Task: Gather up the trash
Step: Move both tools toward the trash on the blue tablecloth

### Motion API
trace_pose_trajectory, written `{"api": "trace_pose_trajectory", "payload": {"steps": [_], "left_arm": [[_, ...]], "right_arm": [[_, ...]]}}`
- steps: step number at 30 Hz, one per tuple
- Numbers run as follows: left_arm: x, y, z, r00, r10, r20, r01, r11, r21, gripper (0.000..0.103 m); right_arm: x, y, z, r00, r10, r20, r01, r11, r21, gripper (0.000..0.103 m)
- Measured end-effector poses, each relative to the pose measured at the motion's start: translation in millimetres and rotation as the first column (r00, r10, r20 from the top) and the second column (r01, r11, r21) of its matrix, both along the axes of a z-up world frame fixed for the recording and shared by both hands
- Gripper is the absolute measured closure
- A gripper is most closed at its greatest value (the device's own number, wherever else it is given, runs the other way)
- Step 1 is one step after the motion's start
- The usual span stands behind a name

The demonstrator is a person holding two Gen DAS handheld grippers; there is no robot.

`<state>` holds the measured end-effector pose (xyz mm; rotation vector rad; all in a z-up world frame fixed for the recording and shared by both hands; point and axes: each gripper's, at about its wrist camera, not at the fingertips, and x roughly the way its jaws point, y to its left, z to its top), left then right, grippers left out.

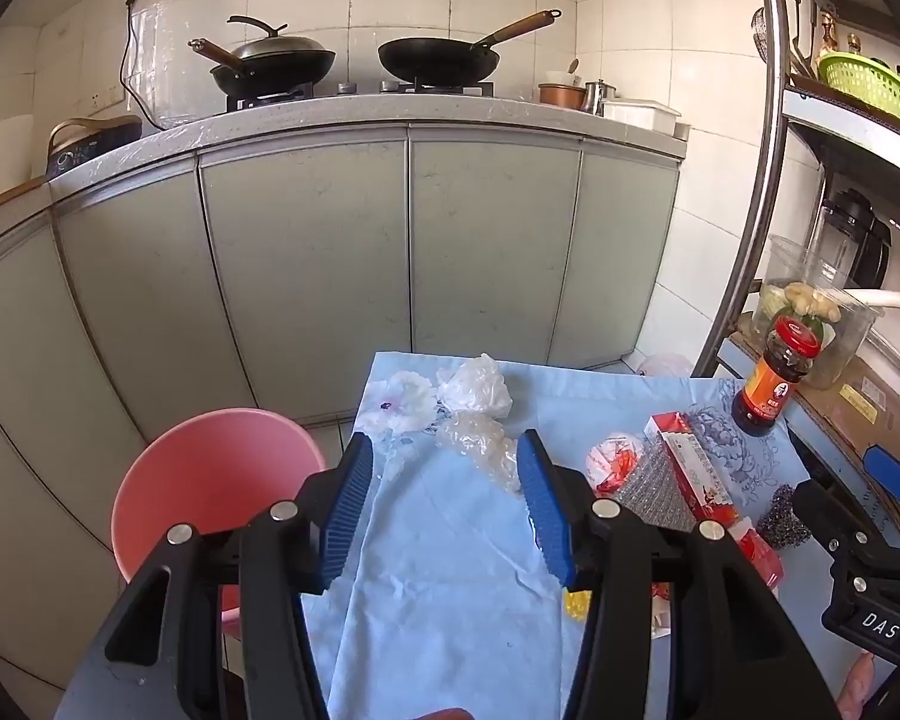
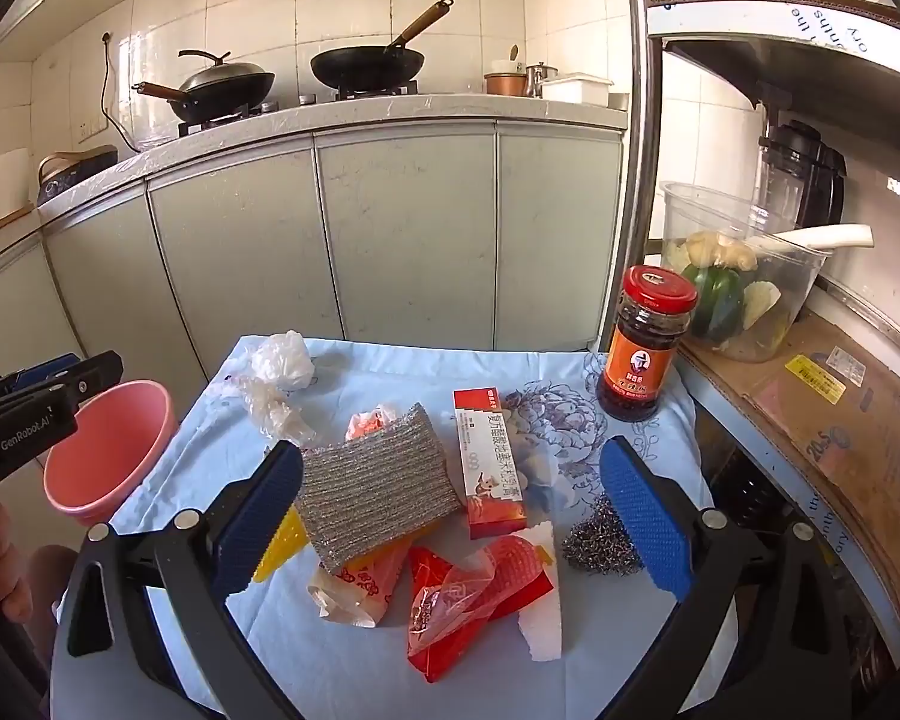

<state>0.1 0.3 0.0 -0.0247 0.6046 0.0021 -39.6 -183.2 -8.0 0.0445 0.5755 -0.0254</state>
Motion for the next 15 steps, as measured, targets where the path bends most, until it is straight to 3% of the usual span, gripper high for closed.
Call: {"api": "trace_pose_trajectory", "payload": {"steps": [15], "left_arm": [[2.7, -1.6, 0.5, 1.000, -0.005, -0.008, 0.005, 1.000, 0.002, 0.054]], "right_arm": [[0.0, 0.0, -0.9, 1.000, -0.001, -0.004, 0.001, 1.000, 0.003, 0.003]]}}
